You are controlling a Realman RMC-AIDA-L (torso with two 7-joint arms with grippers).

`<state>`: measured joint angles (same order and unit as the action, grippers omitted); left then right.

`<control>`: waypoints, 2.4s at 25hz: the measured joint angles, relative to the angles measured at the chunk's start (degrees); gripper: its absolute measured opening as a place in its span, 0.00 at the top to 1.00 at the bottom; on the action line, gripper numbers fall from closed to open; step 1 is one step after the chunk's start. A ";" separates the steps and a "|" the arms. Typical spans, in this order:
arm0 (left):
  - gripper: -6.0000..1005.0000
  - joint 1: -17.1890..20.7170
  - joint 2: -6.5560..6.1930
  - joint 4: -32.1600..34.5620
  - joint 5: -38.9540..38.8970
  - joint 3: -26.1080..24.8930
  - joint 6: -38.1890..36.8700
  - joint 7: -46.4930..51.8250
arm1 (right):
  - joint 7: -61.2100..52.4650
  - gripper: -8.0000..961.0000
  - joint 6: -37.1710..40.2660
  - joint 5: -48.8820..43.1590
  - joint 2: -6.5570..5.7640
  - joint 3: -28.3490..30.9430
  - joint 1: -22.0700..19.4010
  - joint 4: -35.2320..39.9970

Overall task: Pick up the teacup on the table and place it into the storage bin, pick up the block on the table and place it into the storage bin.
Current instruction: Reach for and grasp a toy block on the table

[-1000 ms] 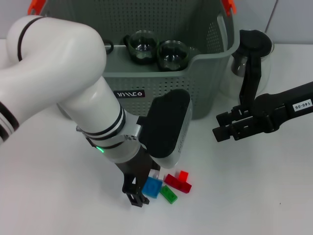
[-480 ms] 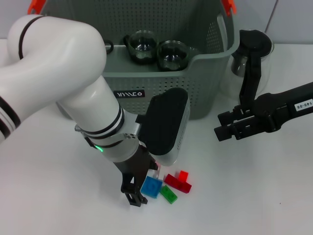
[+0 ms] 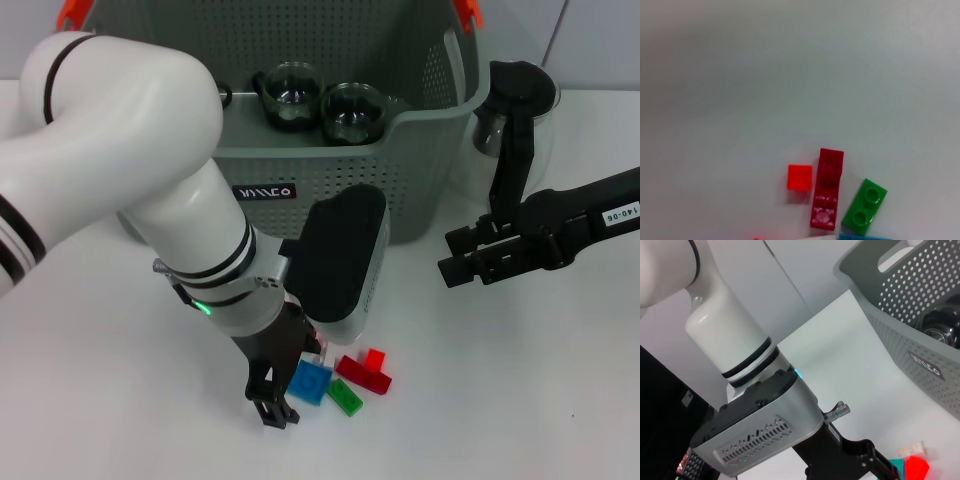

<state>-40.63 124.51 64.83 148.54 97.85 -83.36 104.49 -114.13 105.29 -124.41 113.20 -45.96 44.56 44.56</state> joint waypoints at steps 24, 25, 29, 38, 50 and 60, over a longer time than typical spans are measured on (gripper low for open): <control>0.16 -0.74 0.16 0.73 -0.43 1.64 -0.87 0.90 | 0.63 0.27 0.00 0.04 -0.18 0.87 -0.11 0.00; 0.16 -0.82 0.15 0.61 -0.35 1.64 -0.83 0.99 | 0.68 0.27 0.00 0.04 -0.18 0.88 -0.12 -0.02; 0.16 -0.93 0.17 0.41 -0.11 1.64 -0.43 1.06 | 1.22 0.27 0.00 0.04 -0.23 1.28 -0.18 -0.58; 0.16 -1.50 0.18 -0.87 -0.06 1.88 -0.07 1.70 | 1.54 0.27 0.00 0.02 -0.27 1.42 -0.34 -0.87; 0.16 -1.47 0.21 -1.08 -0.07 2.26 0.59 2.15 | 1.84 0.27 0.00 -0.05 -0.37 1.40 -0.45 -1.21; 0.27 -1.46 0.16 -1.13 0.00 2.26 1.49 3.23 | 1.95 0.27 0.00 -0.04 -0.35 1.64 -0.53 -1.23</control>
<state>-42.09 124.66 63.70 148.54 100.11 -81.87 107.72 -112.18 105.29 -124.45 112.85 -44.33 44.03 43.33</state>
